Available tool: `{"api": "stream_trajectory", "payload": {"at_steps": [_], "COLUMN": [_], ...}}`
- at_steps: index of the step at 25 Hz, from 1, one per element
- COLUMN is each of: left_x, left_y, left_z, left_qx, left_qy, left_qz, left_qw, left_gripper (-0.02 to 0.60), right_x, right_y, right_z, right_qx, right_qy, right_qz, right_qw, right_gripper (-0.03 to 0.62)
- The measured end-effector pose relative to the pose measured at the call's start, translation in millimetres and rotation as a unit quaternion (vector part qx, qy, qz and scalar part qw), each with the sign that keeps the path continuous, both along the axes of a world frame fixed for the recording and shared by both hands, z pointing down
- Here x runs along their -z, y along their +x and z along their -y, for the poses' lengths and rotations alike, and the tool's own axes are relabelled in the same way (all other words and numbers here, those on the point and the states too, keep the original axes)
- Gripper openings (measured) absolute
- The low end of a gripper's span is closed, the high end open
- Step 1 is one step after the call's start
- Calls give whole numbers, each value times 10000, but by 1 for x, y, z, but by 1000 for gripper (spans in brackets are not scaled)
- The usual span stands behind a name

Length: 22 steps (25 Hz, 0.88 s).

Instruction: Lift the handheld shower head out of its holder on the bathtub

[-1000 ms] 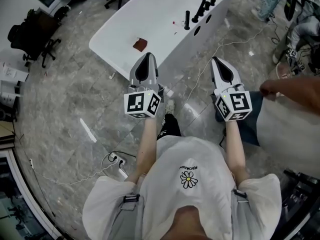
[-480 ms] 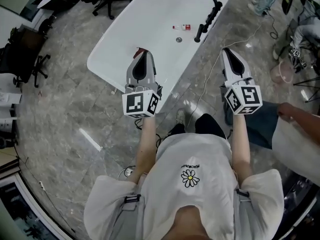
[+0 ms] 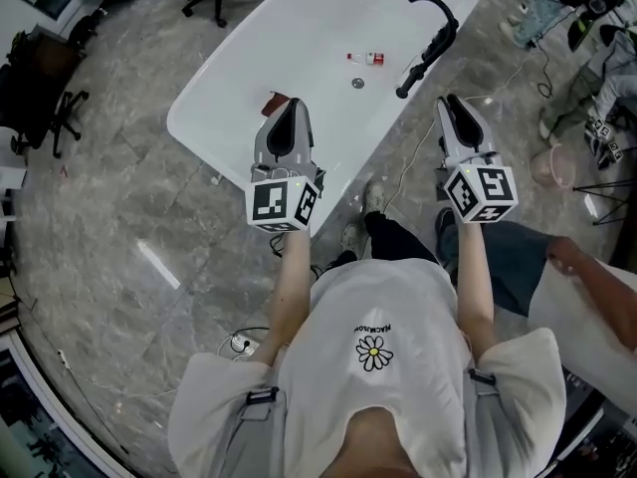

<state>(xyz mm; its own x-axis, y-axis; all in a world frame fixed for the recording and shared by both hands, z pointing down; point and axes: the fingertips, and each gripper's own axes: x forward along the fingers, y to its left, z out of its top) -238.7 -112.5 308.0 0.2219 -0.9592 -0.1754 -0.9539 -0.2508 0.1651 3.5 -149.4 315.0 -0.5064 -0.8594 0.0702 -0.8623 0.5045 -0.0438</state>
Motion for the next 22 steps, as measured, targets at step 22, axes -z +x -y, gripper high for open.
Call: {"api": "stream_trajectory", "payload": {"at_steps": [22], "left_x": [-29], "left_y": [61], "left_z": [196], "left_qx": [-615], "left_qy": [-381], "left_qz": [346], "left_qw": [9968], "left_gripper": [0], "right_x": [-56], "right_y": [27], "right_z": [183], "right_qx": [121], "right_qy": [-354], "right_qz": [267], "right_qw": [9989], "right_gripper": [211]}}
